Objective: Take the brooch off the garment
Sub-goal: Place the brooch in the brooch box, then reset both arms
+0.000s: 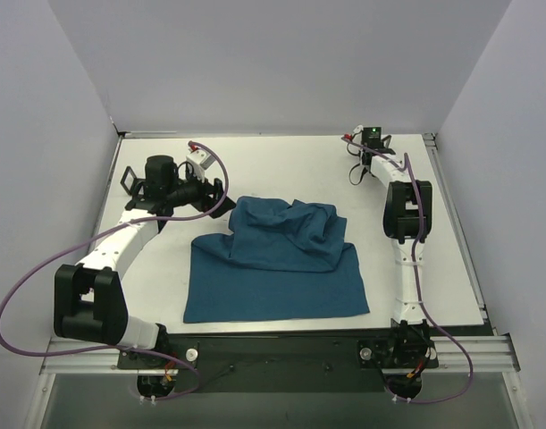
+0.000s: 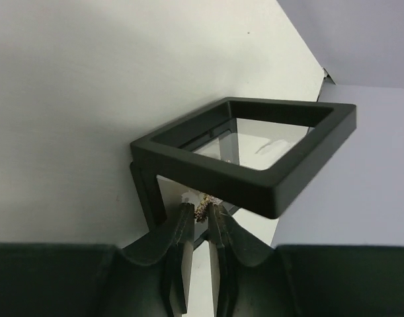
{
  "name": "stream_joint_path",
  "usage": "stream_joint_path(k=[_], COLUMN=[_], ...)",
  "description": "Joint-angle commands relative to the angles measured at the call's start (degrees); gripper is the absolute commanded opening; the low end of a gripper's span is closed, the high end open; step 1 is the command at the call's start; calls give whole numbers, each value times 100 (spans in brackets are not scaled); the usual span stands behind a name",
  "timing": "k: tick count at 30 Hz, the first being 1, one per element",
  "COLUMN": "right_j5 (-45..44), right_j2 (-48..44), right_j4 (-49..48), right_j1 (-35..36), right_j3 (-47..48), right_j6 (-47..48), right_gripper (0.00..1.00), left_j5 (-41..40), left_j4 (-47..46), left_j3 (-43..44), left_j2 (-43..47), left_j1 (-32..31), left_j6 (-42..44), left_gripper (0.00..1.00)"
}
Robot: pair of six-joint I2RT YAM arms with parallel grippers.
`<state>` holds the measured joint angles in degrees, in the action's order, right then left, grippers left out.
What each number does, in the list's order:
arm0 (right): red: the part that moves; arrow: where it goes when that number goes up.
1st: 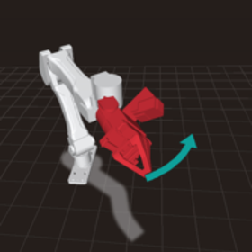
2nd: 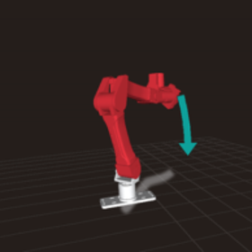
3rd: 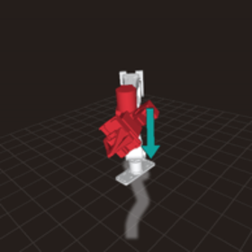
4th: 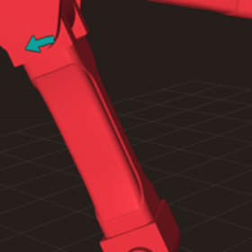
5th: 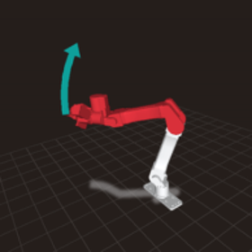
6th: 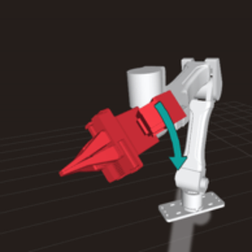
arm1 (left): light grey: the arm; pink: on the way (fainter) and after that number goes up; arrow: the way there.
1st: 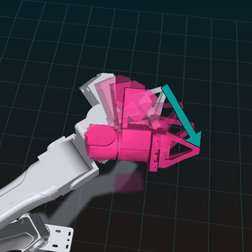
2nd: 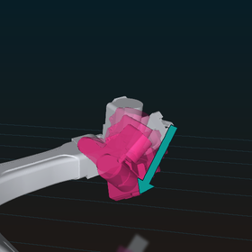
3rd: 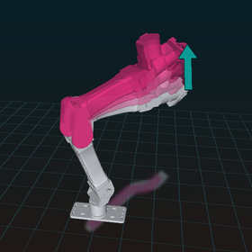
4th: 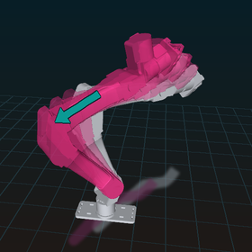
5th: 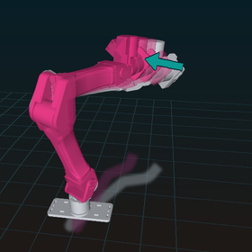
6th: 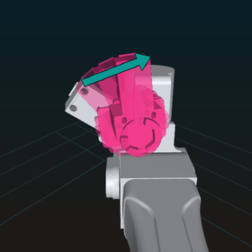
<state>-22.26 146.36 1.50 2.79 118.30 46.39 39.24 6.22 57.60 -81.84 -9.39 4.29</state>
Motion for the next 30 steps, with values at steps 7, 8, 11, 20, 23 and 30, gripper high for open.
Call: stream_joint_path(k=[7, 8, 11, 20, 23, 30], right_j5=[-182, -182, -173, 29, 108, 257], right_j2=[-363, -372, -424, -776, -890, -1162], right_j4=[17, 17, 52, 395, 562, 966], right_j1=[55, 47, 64, 108, 126, 178], right_j3=[-185, -193, -211, -255, -308, -395], right_j6=[-16, -42, -60, -385, -508, -727], right_gripper=[27, 29, 31, 43, 51, 60], left_j5=[13, 13, 22, 39, 39, 66], left_j4=[-261, -270, -288, -297, -297, -305], left_j3=[5, -3, -4, -21, -21, -30], left_j2=[-42, -42, -42, -16, -7, 72], left_j1=[25, 25, 25, 25, 33, 60], left_j6=[-43, -43, -52, -60, -78, -104], left_gripper=[97, 97, 97, 97, 97, 97])
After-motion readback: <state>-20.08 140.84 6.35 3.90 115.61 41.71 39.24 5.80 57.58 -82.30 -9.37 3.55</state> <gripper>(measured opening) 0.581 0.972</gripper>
